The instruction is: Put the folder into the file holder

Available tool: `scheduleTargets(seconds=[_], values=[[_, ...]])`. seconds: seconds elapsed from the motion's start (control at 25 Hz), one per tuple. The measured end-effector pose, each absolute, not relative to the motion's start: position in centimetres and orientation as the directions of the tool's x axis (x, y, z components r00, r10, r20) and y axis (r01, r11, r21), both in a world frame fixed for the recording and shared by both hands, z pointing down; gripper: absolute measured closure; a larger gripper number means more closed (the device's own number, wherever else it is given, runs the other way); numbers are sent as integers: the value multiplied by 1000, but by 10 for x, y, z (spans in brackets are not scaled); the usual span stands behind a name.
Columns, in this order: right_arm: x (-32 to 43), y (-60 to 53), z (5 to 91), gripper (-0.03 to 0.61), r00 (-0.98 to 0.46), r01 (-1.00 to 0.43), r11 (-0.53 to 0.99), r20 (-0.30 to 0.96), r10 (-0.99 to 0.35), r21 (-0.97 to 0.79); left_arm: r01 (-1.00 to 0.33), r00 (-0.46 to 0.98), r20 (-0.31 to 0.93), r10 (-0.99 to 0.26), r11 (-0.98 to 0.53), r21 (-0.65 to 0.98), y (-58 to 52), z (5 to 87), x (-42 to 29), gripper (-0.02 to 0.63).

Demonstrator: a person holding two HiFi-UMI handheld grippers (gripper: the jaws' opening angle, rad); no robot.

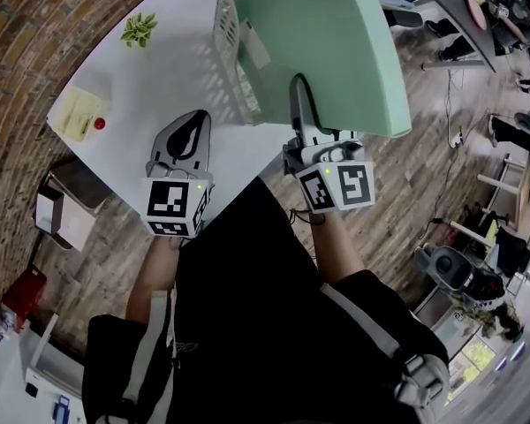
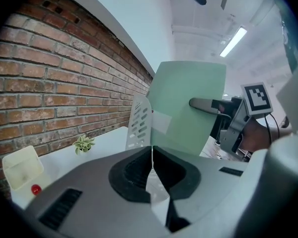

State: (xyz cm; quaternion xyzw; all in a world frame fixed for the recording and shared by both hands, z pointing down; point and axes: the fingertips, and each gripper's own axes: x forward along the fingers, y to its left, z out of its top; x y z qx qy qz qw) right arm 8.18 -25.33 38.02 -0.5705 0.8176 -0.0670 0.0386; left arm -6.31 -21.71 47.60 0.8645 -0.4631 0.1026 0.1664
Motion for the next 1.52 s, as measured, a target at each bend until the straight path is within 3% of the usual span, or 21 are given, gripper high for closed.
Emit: scheduleTargets(seconds=[0.52,1.52], values=[[78,-263,392,446,-336,-927,335,-22,-941,-167,-848,529,354,-772,-493,193,-214,483,-70,586],[68,-266,451,428,-351,-934,340,101,-931,-107,-853,521,383,-763,-482,201,-221,502,-65,586]])
